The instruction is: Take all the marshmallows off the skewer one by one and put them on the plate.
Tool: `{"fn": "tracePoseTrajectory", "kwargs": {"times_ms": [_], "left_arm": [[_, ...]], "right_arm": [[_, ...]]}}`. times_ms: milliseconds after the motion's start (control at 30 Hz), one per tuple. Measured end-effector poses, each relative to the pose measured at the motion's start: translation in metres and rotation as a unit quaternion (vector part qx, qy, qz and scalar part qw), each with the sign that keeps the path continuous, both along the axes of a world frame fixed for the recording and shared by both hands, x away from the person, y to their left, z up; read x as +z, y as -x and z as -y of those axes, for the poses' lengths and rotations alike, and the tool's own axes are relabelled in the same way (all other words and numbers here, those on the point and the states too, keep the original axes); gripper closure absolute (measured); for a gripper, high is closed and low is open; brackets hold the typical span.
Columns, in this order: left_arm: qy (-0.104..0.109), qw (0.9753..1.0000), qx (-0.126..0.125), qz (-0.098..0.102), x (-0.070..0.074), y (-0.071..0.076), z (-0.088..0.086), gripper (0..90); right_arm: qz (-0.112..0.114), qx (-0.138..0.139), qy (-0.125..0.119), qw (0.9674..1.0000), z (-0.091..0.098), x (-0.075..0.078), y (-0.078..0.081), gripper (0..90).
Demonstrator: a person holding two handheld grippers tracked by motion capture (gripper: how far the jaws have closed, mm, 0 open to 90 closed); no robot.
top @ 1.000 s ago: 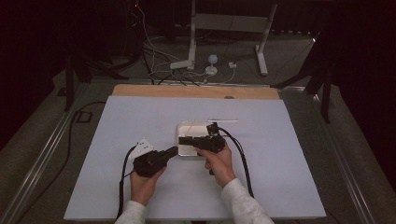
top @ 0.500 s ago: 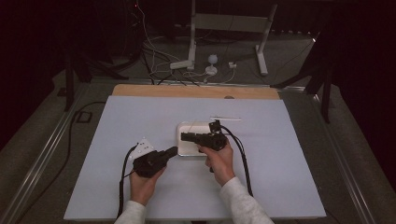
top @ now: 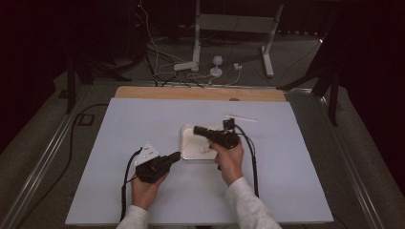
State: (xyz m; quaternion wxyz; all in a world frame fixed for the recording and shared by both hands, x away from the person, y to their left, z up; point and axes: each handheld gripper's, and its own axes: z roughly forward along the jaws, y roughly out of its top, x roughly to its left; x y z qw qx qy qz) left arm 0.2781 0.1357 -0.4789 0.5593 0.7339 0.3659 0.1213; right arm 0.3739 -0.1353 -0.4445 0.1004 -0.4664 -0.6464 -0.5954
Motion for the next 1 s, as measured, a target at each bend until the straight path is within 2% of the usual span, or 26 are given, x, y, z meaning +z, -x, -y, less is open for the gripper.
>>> {"fn": "tracePoseTrajectory", "kwargs": {"times_ms": [33, 67, 133, 200, 267, 333, 500, 667, 867, 1000], "left_arm": [[-0.010, 0.9999, -0.003, 0.003, 0.000, -0.001, 0.003, 90.0], [-0.007, 0.9999, -0.008, 0.002, -0.001, -0.001, 0.005, 90.0], [-0.003, 1.0000, -0.008, 0.000, 0.000, -0.001, 0.006, 90.0], [-0.012, 0.9999, -0.005, 0.004, 0.002, 0.000, 0.006, 90.0], [-0.013, 0.9999, -0.004, 0.002, 0.002, 0.000, 0.005, 90.0], [-0.013, 0.9999, -0.001, 0.000, 0.001, -0.001, 0.006, 90.0], [-0.023, 0.9997, 0.006, 0.000, 0.002, -0.001, 0.006, 90.0], [-0.026, 0.9996, 0.008, 0.000, 0.002, 0.000, 0.007, 90.0], [-0.029, 0.9995, 0.013, 0.000, 0.002, 0.000, 0.006, 90.0], [-0.035, 0.9993, 0.013, 0.004, 0.003, 0.001, 0.006, 90.0]], "right_arm": [[0.007, 0.002, 0.015, 0.9999, 0.002, 0.002, -0.001, 82.0], [0.020, 0.000, 0.030, 0.9994, 0.002, 0.006, 0.000, 82.1], [0.026, 0.001, 0.044, 0.9987, 0.003, 0.009, 0.000, 82.0], [0.026, 0.002, 0.043, 0.9987, 0.002, 0.008, -0.002, 81.9], [0.028, -0.001, 0.041, 0.9988, 0.000, 0.008, -0.003, 82.0], [0.031, -0.007, 0.050, 0.9982, -0.002, 0.008, -0.002, 82.0], [0.030, -0.017, 0.053, 0.9980, -0.004, 0.004, -0.005, 82.0], [0.033, -0.022, 0.059, 0.9975, -0.006, 0.003, -0.007, 81.9], [0.027, -0.029, 0.061, 0.9973, -0.006, 0.002, -0.010, 81.9], [0.031, -0.040, 0.073, 0.9960, -0.004, 0.002, -0.012, 82.4]]}}
